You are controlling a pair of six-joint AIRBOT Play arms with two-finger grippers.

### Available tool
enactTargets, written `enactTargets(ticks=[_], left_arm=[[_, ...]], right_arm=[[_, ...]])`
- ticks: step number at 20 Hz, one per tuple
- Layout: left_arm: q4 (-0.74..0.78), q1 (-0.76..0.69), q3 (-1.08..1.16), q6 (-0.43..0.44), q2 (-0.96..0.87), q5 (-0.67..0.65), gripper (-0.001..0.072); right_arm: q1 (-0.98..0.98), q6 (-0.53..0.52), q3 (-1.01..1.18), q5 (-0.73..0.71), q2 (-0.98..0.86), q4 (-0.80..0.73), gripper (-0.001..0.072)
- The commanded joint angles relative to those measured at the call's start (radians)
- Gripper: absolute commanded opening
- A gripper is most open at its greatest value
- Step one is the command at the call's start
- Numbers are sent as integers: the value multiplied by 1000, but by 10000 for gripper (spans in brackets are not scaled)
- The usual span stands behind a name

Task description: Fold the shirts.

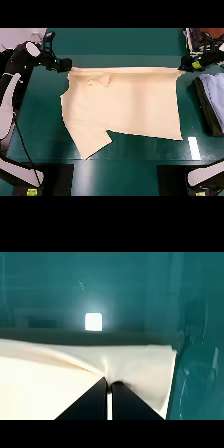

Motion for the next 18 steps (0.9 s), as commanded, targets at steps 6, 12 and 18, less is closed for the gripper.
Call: enactTargets(ticks=[6,12,18], left_arm=[[31,1,-169,-26,-6,-118,121],[118,2,-206,-51,77,-261,504],[149,2,-647,-82,434,-241,504]], right_arm=[[51,-6,-336,-51,113,-71,12],[9,-8,-378,52,188,-8,313],[-27,-26,-378,161,373,-6,314]])
